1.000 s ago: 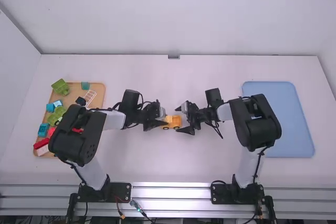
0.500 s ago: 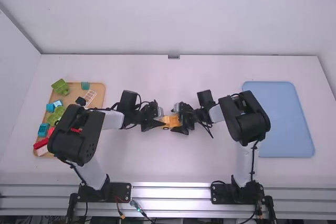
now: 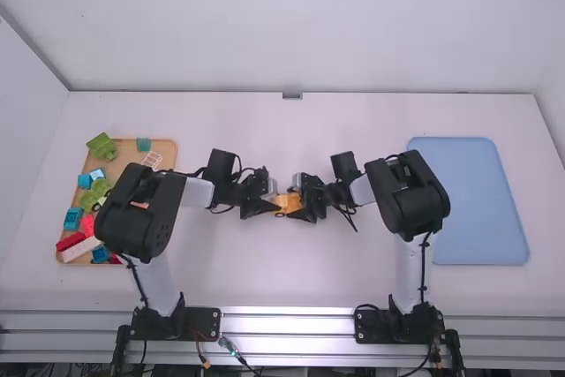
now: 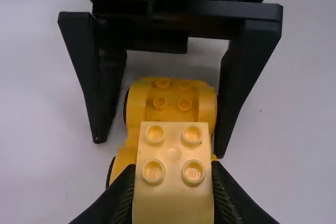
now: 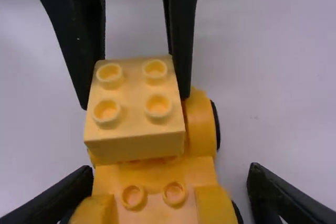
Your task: Assemble lego blocks to make yellow taxi
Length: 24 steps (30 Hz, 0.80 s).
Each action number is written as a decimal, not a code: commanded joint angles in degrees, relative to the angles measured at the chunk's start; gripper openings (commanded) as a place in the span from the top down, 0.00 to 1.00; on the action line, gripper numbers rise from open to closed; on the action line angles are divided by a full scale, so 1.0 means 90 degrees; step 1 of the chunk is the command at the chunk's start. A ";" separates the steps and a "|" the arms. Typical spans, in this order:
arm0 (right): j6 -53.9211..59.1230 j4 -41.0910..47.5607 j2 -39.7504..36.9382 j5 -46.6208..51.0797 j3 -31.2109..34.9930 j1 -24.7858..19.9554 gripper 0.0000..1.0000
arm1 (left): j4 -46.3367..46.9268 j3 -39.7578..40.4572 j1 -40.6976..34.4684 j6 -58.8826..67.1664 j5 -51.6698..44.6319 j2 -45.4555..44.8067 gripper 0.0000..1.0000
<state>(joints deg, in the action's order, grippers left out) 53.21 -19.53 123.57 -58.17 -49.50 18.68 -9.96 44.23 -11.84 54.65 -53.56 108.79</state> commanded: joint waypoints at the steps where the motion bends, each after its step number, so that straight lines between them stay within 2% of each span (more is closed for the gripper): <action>1: -0.0032 0.0039 0.0143 -0.0044 -0.0046 -0.0041 0.34 | 0.0289 0.0189 0.0024 0.0590 -0.0138 0.0109 0.98; 4: -0.0034 0.0046 0.0143 -0.0051 -0.0039 -0.0041 0.47 | 0.0389 0.0211 0.0019 0.0712 -0.0109 0.0109 0.99; 5: -0.0032 0.0046 0.0143 -0.0051 -0.0039 -0.0041 0.47 | 0.0386 0.0209 0.0019 0.0707 -0.0114 0.0109 0.99; 7: -0.0032 0.0046 0.0143 -0.0051 -0.0041 -0.0032 0.56 | 0.0391 0.0202 0.0017 0.0704 -0.0087 0.0109 0.98; 10: -0.0034 0.0046 0.0143 -0.0051 -0.0039 -0.0032 0.60 | 0.0386 0.0197 0.0017 0.0729 -0.0117 0.0109 0.98; 24: -0.0058 0.0073 0.0143 -0.0029 -0.0034 0.0010 0.60 | 0.0206 0.0197 -0.0032 0.0726 0.0250 0.0102 0.99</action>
<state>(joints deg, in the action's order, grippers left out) 53.30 -19.35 123.59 -58.26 -49.50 18.59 -8.69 45.76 -11.86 60.29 -52.23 109.08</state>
